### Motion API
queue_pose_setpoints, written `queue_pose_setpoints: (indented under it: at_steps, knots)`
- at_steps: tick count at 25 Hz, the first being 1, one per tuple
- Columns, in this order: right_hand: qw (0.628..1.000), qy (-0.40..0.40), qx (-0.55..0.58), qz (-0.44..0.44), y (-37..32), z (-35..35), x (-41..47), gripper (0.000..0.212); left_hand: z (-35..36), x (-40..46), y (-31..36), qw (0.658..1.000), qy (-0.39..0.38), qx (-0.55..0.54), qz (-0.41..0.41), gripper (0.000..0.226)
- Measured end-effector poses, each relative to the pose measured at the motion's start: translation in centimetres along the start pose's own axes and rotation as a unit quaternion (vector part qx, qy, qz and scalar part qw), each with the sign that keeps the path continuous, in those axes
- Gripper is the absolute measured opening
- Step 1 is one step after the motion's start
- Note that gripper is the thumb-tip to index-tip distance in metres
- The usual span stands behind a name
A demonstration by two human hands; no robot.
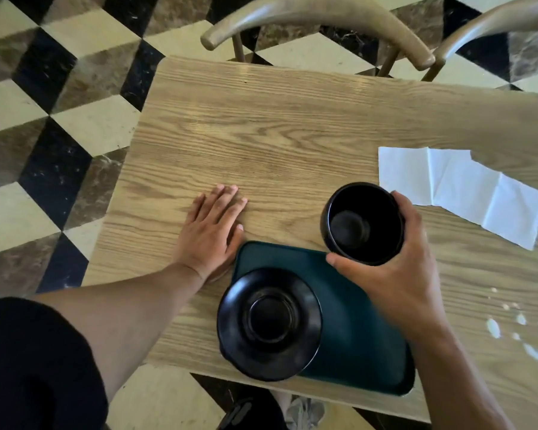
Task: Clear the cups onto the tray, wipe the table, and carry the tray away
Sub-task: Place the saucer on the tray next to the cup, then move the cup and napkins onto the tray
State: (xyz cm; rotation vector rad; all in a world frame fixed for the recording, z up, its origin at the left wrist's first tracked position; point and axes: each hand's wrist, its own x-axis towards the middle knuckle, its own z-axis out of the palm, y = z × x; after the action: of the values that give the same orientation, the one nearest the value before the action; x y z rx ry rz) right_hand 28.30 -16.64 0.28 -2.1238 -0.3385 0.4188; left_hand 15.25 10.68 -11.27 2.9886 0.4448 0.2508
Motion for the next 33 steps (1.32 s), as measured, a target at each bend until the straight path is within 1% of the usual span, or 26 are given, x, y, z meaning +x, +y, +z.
queue_pose_setpoints:
  at_steps: [3,8,11,15,18,21,22,23,24,26,28,29,31,33]
  knots:
    - [0.999,-0.018,-0.027,0.019,1.6,-2.0,-2.8,0.115,0.2,0.1,-0.2,1.000,0.018,-0.002,0.005,0.052]
    - [0.997,-0.068,-0.017,0.038,3.9,-1.6,-5.4,0.118,0.3,0.1,0.1,1.000,0.020,-0.015,0.001,0.053]
    - [0.996,-0.077,-0.009,0.040,3.9,-1.0,-5.6,0.119,0.2,0.2,0.1,1.000,0.018,-0.011,0.003,0.053]
    - [0.995,-0.094,-0.035,0.022,3.5,-0.5,-5.4,0.119,0.1,0.2,0.1,1.000,0.005,-0.010,-0.003,0.054]
    - [0.993,-0.111,-0.044,0.016,3.3,-0.2,-5.3,0.125,0.1,0.1,0.1,1.000,-0.007,-0.011,-0.007,0.054]
    - [0.989,-0.139,-0.041,0.030,2.9,-0.4,-5.4,0.133,0.1,0.1,0.1,1.000,-0.014,-0.012,-0.009,0.054]
    - [0.989,-0.139,-0.038,0.038,2.8,-0.7,-5.5,0.132,0.1,0.1,0.1,1.000,-0.011,-0.013,-0.008,0.054]
    - [0.990,-0.128,-0.035,0.048,2.8,-1.0,-5.6,0.127,0.1,0.2,0.0,1.000,-0.007,-0.014,-0.007,0.053]
    - [0.992,-0.104,-0.032,0.057,2.9,-1.3,-5.8,0.116,0.2,0.2,0.0,1.000,-0.003,-0.014,-0.005,0.053]
    - [0.996,-0.031,-0.014,0.080,3.5,-1.5,-6.4,0.084,0.2,0.1,-0.1,1.000,0.000,-0.013,-0.004,0.053]
    - [0.992,0.026,0.050,0.117,4.0,-1.2,-6.8,0.048,0.3,0.1,-0.2,1.000,0.002,-0.013,-0.001,0.053]
    - [0.986,0.045,0.090,0.133,4.1,-1.0,-7.0,0.040,0.4,0.1,-0.2,1.000,0.005,-0.014,0.002,0.052]
    - [0.976,0.061,0.145,0.153,3.9,-0.5,-7.0,0.041,0.5,0.2,-0.2,1.000,0.011,-0.015,0.006,0.052]
    - [0.969,0.063,0.173,0.167,3.8,-0.4,-7.1,0.045,0.4,0.2,-0.2,1.000,0.018,-0.016,0.009,0.051]
